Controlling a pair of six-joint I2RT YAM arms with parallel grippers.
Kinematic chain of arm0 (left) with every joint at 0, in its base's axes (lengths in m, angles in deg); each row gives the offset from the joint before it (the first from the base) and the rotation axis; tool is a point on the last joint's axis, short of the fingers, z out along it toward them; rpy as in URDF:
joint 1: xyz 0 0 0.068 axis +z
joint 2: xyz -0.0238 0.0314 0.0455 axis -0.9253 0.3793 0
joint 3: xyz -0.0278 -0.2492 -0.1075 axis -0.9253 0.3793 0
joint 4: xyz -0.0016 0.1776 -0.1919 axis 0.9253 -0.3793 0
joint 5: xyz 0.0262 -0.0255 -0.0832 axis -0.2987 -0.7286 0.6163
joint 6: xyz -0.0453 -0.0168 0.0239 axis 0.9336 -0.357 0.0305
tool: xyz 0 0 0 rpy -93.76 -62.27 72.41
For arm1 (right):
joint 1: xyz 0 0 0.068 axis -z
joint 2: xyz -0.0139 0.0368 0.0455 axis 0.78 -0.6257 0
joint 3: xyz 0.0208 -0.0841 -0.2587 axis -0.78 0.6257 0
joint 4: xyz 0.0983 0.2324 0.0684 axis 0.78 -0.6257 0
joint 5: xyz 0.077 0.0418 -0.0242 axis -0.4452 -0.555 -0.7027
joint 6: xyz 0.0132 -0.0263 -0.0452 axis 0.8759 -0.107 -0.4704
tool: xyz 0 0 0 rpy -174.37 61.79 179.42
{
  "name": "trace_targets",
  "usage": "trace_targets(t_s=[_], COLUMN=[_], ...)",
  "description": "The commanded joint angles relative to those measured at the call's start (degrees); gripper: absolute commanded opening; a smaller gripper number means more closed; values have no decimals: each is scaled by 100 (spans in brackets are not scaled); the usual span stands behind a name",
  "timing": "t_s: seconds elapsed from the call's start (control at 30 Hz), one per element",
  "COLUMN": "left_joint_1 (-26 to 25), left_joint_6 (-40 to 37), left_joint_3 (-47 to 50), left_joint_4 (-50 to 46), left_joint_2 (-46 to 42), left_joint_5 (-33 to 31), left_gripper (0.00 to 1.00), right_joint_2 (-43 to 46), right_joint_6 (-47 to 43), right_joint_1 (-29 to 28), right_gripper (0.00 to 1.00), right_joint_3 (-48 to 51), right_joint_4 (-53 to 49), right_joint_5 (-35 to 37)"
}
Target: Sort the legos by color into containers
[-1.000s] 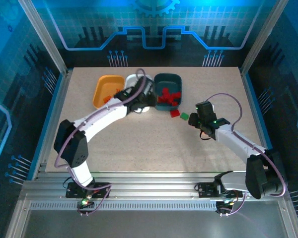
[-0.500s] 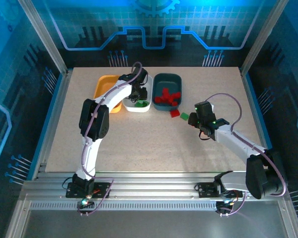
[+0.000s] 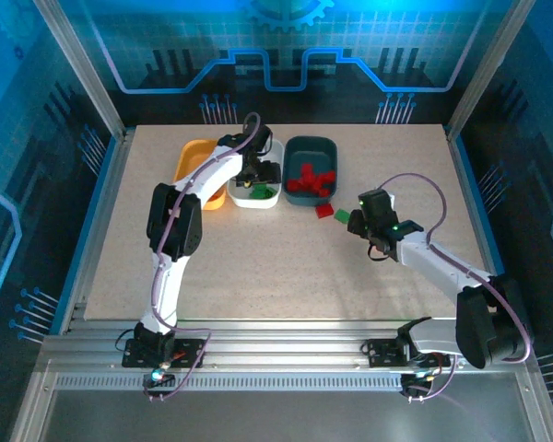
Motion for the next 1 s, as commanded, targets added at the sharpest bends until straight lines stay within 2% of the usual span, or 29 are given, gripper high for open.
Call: trace_targets(t_s=[0.0,0.1,0.27,0.4,0.57,0.67,0.8,0.97], left_joint_1=[47,43,-36,-165,-297,-304,-304,-300], left_joint_6=[194,587,1354,1853,2235,2385,2246,2258], left_joint_3=[101,1177,3642,5482,7002,7422,7377,7337], left_joint_4=[112,924,2561,3489,3696,3676,3331,3464], left_joint_2=[-856,-1887,-3751,-5020,-6137,-6379,-6432,-6361], left_joint_5=[270,558,1201,1477,1252,1191,1155,1141], left_gripper=[93,99,99,99,99,99,99,99], right_joint_2=[-53,-257,-503,-405,-291,-442,-808,-1272], right_joint_6=[196,503,539,549,590,658,618,565], right_joint_1=[-34,163,664,799,1031,1257,1361,1365], right_gripper=[61,63,58,58,59,59,58,58], right_joint_3=[-82,-175,52,65,92,44,-93,-318], right_joint_4=[-236,-488,52,-66,-261,-365,-430,-569], right_joint_5=[529,532,-665,-622,-423,-627,-929,-1065])
